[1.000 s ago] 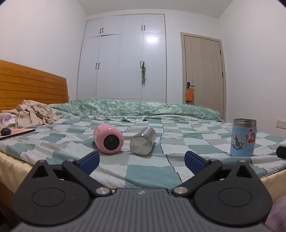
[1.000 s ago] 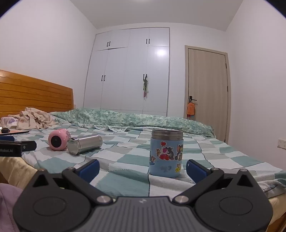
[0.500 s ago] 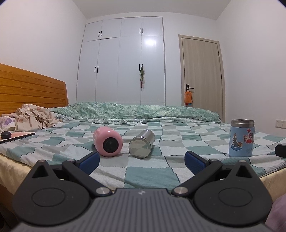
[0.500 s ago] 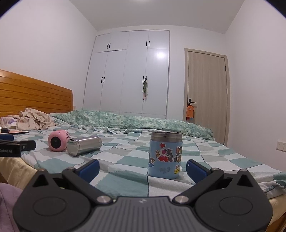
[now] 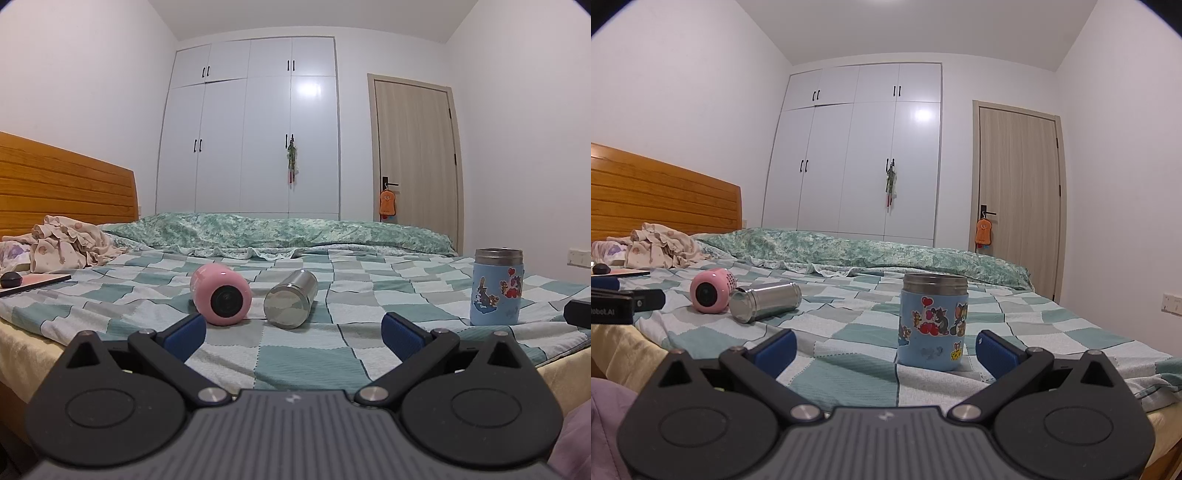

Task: Flip cup upright

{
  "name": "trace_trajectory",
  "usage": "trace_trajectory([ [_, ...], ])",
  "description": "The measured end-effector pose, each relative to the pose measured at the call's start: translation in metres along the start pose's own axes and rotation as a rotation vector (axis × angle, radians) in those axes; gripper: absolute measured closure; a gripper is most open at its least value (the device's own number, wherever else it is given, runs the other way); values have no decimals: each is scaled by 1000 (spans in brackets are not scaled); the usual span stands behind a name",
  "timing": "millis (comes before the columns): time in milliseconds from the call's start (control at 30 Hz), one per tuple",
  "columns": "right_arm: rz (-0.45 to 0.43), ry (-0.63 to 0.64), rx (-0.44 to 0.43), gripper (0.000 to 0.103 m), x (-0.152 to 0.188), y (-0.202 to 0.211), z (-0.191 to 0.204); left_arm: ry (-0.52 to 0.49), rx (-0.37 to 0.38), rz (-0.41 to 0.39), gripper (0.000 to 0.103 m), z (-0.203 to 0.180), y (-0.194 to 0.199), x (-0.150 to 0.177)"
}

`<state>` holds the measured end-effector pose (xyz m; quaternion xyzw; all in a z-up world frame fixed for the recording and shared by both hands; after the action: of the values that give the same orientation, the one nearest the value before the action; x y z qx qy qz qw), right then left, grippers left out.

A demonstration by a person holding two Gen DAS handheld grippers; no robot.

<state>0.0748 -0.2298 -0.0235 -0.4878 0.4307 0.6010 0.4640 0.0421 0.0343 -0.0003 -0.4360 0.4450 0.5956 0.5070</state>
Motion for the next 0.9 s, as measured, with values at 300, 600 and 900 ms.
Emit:
trace_trajectory([
  [300,-1,0,0,0,0,0,-1,1,1,-3,0,-1,1,-1],
  [600,0,1,-1,0,0,0,-1,2,3,-5,0,-2,1,-2],
  [900,-1,1,-1,0,1,0,0,3,4,-7,0,-2,1,-2],
])
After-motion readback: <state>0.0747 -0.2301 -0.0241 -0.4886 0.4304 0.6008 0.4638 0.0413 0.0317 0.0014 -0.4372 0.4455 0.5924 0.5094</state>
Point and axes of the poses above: each gripper's, at about its wrist camera, not at the fingertips, and y roughly against the way its jaws point, z to its left, x to its underside, the point moved 2 cm from there along -y, roughly the way its jaws point, and after that the axes turned 13 degrees about -y, right-handed, at the moved point
